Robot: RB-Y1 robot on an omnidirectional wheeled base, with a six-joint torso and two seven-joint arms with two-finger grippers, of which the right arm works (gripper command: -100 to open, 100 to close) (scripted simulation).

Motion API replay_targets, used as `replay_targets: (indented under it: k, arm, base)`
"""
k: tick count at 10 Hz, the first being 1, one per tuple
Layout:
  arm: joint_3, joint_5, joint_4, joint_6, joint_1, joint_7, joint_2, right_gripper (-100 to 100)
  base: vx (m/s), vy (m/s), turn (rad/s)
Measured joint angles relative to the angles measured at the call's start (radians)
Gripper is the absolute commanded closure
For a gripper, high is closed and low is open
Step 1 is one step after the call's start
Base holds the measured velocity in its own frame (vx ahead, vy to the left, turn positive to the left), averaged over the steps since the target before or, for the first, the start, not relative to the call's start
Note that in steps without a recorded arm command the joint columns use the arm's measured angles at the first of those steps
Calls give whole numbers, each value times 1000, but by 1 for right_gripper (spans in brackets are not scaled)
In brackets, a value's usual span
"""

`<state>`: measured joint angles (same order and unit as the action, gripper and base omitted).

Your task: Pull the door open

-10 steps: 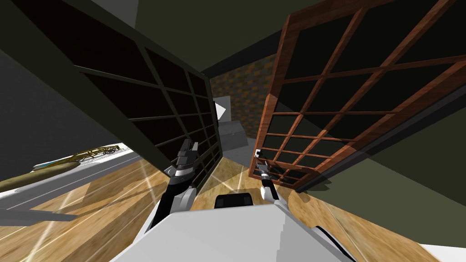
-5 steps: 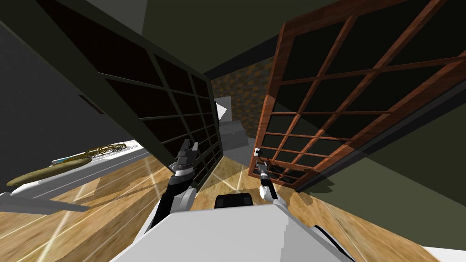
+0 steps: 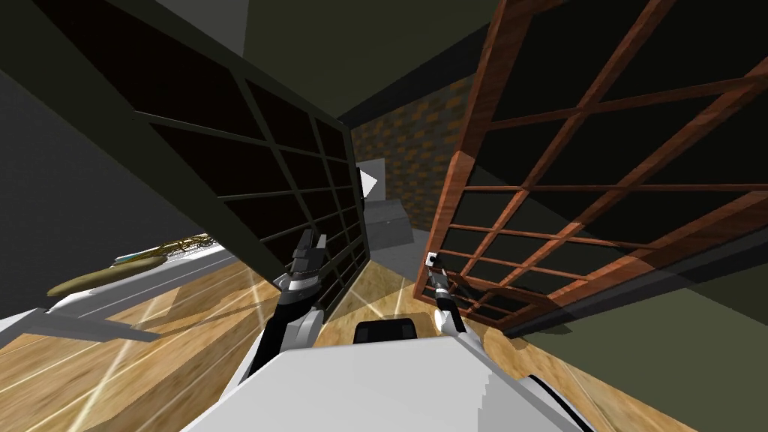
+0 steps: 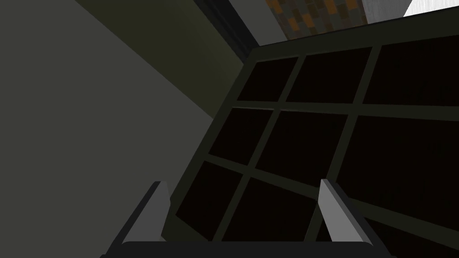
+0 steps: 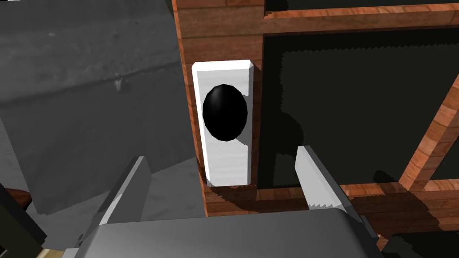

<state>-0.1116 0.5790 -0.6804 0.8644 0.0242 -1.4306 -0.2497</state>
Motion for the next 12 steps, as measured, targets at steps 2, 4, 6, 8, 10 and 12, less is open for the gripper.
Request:
replay_targets:
  k: [2,4,6,8,10,12]
  arm:
    - [6,6,22,20,-9,-38,-29,-100]
    - [10,10,52,41,-12,-68,-48,-100]
    - [13,12,21,26,-26,-59,-50,100]
    - [13,12,25,28,-25,-60,-50,100]
    - [13,12,25,27,-25,-60,-50,100]
    - [13,12,25,28,-25,-61,-50,100]
  base:
    - [211,-33,109]
    - [102,-21,20]
    - [9,0,-3]
    - [-8,0,4]
    - [0,0,0]
    - [-63,-14,40]
